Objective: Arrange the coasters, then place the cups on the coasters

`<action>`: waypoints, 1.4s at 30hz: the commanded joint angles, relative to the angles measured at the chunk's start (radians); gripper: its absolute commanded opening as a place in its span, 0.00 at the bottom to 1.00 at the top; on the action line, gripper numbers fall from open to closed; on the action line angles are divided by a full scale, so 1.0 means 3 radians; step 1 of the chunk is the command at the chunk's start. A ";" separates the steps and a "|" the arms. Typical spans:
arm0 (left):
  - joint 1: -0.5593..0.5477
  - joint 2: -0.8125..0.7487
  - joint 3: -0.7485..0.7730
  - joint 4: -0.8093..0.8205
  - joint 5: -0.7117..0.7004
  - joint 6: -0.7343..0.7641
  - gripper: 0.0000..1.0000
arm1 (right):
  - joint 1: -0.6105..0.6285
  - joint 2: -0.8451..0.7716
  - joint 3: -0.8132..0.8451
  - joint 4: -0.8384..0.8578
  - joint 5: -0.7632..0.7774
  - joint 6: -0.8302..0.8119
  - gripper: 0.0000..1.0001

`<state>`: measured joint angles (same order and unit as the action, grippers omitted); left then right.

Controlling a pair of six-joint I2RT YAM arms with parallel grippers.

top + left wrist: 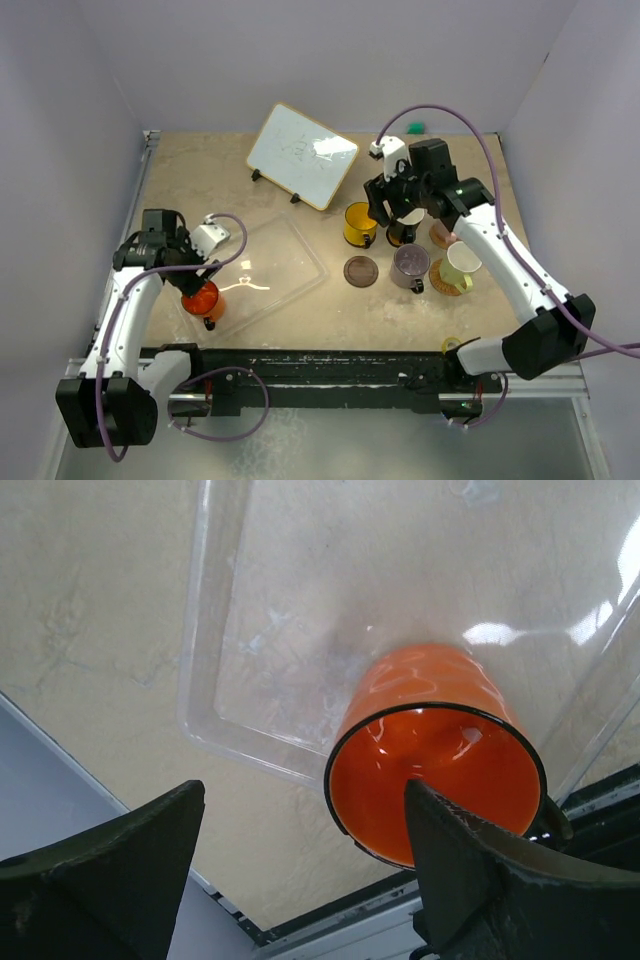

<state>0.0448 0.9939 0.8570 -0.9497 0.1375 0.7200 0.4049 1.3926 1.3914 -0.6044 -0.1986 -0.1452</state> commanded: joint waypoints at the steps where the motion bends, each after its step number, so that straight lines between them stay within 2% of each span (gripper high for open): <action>1: 0.0019 0.0102 -0.0065 -0.0097 -0.0042 0.0175 0.75 | 0.0005 -0.0152 -0.0046 0.0118 -0.0082 -0.0055 0.73; 10: 0.0017 0.0343 -0.0228 0.0119 0.0063 0.0083 0.54 | 0.0005 -0.0134 -0.0069 0.0096 -0.0131 -0.0043 0.74; 17: 0.0014 0.0428 -0.0282 0.0228 0.0218 0.0099 0.34 | 0.0004 -0.0122 -0.0096 0.0093 -0.0126 -0.0043 0.74; 21: 0.0014 0.0460 -0.0238 0.0210 0.0344 0.0103 0.18 | 0.0001 -0.0122 -0.0088 0.0086 -0.0115 -0.0043 0.74; 27: 0.0009 0.0434 -0.0165 0.0252 0.0442 0.0128 0.04 | 0.0000 -0.0164 -0.0092 0.0078 -0.0074 -0.0053 0.74; 35: -0.0066 0.0486 0.0150 0.0161 0.0642 0.0129 0.03 | -0.0025 -0.0231 -0.0056 0.0025 -0.0047 -0.0063 0.74; 37: -0.0125 0.0514 0.0257 0.0133 0.0658 0.0116 0.03 | -0.0031 -0.0249 -0.0038 -0.0052 -0.0134 -0.0007 0.74; 42: -0.0332 0.0565 0.0539 0.0162 0.0645 0.0009 0.03 | -0.0036 -0.0384 -0.0073 -0.0006 0.0013 0.0040 0.75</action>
<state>-0.0082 1.1633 0.9173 -0.9157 0.2783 0.7441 0.3985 1.3380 1.3643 -0.6044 -0.2111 -0.1459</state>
